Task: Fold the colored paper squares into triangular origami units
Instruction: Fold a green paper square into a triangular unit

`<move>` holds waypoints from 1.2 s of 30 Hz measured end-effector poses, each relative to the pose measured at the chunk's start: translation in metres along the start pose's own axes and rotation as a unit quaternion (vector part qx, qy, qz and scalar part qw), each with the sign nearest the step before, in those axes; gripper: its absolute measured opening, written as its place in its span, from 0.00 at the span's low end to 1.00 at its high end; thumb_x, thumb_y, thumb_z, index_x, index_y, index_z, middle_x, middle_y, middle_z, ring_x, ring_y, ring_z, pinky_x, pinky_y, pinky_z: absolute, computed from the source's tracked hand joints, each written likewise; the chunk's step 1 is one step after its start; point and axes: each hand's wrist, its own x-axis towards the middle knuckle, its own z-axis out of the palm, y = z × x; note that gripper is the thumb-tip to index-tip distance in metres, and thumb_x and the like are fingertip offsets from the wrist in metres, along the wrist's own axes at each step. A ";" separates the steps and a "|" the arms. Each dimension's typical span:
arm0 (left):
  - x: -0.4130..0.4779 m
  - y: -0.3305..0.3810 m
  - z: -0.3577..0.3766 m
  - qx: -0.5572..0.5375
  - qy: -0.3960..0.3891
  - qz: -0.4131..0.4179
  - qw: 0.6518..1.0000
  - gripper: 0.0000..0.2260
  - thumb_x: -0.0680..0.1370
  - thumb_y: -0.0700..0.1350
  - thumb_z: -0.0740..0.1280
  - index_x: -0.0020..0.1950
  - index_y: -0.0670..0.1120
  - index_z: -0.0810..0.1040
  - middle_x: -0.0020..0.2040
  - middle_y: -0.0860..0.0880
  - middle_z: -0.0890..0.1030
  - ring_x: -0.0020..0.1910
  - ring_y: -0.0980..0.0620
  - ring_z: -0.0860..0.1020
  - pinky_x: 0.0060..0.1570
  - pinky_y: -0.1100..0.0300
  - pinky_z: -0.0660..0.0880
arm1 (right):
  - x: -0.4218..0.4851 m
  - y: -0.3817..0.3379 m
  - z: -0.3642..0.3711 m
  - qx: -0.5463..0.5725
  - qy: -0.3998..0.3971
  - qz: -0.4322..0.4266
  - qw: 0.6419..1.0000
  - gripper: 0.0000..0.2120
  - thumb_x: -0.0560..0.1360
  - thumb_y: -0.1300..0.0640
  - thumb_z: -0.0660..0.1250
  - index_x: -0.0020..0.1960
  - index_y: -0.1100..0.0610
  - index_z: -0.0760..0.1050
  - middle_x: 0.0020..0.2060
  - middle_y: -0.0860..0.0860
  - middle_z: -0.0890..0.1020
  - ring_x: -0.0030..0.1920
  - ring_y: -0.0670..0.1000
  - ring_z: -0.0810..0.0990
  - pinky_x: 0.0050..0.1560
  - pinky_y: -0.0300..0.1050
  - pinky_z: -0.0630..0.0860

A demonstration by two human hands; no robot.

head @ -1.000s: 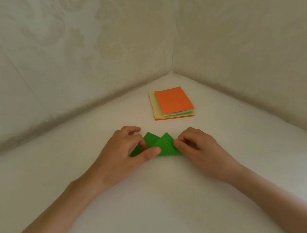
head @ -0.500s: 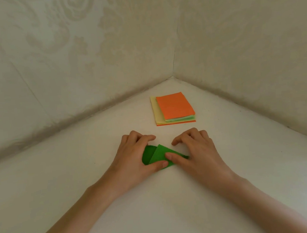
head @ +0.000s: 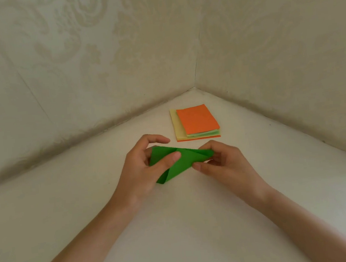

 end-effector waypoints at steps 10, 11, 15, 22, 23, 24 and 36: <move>0.000 -0.002 0.001 -0.042 -0.012 0.004 0.999 0.13 0.71 0.34 0.70 0.51 0.47 0.76 0.36 0.49 0.83 0.36 0.54 0.81 0.36 0.65 0.76 | -0.001 -0.005 -0.001 0.187 -0.029 0.076 0.979 0.19 0.68 0.54 0.67 0.55 0.64 0.76 0.46 0.54 0.83 0.37 0.48 0.79 0.35 0.38 0.72; 0.000 -0.002 0.001 -0.041 -0.010 0.003 0.999 0.13 0.71 0.34 0.70 0.51 0.47 0.76 0.37 0.49 0.84 0.36 0.54 0.81 0.36 0.65 0.77 | -0.002 -0.006 0.000 0.196 -0.029 0.081 0.977 0.20 0.69 0.54 0.67 0.55 0.66 0.75 0.46 0.54 0.82 0.35 0.48 0.79 0.33 0.38 0.72; -0.002 -0.001 0.004 -0.052 -0.006 0.002 0.999 0.11 0.69 0.37 0.71 0.50 0.47 0.77 0.37 0.50 0.84 0.36 0.57 0.82 0.35 0.67 0.76 | -0.002 -0.006 0.001 0.224 -0.010 0.082 0.971 0.12 0.69 0.57 0.66 0.49 0.63 0.77 0.41 0.53 0.82 0.32 0.48 0.79 0.30 0.37 0.73; -0.004 0.000 0.005 -0.037 0.004 0.021 0.999 0.09 0.70 0.39 0.70 0.49 0.47 0.78 0.37 0.51 0.84 0.37 0.56 0.82 0.35 0.68 0.75 | -0.001 -0.006 0.004 0.238 -0.003 0.080 0.968 0.10 0.69 0.58 0.66 0.48 0.61 0.78 0.40 0.53 0.83 0.33 0.48 0.80 0.32 0.37 0.74; -0.004 0.001 0.005 -0.031 0.003 0.028 0.999 0.09 0.71 0.38 0.70 0.49 0.48 0.78 0.36 0.52 0.84 0.37 0.57 0.82 0.34 0.69 0.74 | -0.001 -0.006 0.005 0.239 -0.004 0.080 0.968 0.11 0.69 0.58 0.66 0.49 0.62 0.78 0.40 0.54 0.83 0.34 0.48 0.80 0.32 0.37 0.74; -0.004 0.001 0.005 -0.020 0.004 0.036 0.999 0.09 0.71 0.37 0.70 0.48 0.48 0.79 0.35 0.53 0.83 0.36 0.59 0.81 0.33 0.70 0.73 | -0.001 -0.006 0.005 0.241 -0.003 0.079 0.967 0.12 0.69 0.59 0.66 0.51 0.62 0.77 0.40 0.54 0.83 0.34 0.48 0.80 0.32 0.37 0.74; -0.006 0.000 0.006 0.021 0.010 0.081 0.996 0.09 0.72 0.33 0.69 0.46 0.47 0.79 0.34 0.59 0.81 0.33 0.64 0.77 0.30 0.74 0.69 | 0.000 -0.007 -0.001 0.255 0.048 0.059 0.964 0.11 0.68 0.60 0.66 0.49 0.64 0.77 0.35 0.55 0.82 0.33 0.49 0.80 0.31 0.38 0.75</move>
